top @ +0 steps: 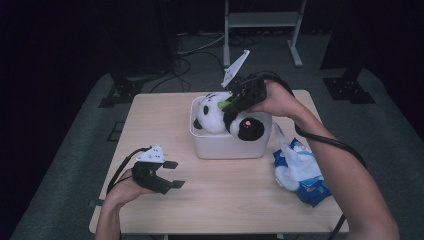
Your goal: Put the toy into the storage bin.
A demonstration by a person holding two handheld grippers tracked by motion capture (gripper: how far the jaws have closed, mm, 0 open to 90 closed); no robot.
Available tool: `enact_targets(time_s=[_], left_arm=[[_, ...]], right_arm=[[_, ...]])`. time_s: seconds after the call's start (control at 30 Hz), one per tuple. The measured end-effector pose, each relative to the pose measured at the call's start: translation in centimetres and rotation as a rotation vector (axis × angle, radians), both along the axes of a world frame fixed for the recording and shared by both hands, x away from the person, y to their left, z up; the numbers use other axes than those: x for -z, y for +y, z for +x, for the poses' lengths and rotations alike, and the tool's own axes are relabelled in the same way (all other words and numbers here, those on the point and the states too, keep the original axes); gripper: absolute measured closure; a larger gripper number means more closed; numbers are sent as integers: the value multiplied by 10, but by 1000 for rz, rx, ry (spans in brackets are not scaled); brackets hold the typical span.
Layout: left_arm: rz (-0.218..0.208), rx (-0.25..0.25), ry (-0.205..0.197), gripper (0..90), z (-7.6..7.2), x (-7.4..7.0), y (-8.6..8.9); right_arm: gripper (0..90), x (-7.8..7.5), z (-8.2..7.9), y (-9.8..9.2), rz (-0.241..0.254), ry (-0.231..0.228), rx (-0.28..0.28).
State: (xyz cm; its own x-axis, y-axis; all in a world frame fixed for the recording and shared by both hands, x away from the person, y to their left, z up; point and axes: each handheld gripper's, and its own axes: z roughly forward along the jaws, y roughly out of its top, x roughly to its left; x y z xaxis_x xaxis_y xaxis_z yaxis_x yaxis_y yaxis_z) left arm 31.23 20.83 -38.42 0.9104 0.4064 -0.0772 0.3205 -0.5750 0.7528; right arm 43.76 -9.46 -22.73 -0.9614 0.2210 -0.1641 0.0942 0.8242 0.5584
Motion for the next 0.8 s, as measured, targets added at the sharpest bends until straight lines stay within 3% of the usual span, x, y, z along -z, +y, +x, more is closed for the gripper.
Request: enact_targets(time_s=[0.07, 0.3, 0.43, 0.63, 0.8], left_arm=[[-1, -1, 2, 271, 0, 0, 0], [-1, 1, 3, 271, 0, 1, 0], [2, 6, 7, 271, 0, 1, -1], [3, 6, 7, 268, -1, 0, -1], [8, 11, 8, 268, 0, 1, -3]], right_arm=[[717, 4, 5, 2, -4, -8, 4], [715, 18, 17, 4, 34, 41, 0], [715, 23, 13, 8, 39, 78, -28], [714, 31, 4, 15, -16, 143, -83], [714, 35, -2, 16, -21, 145, -100]])
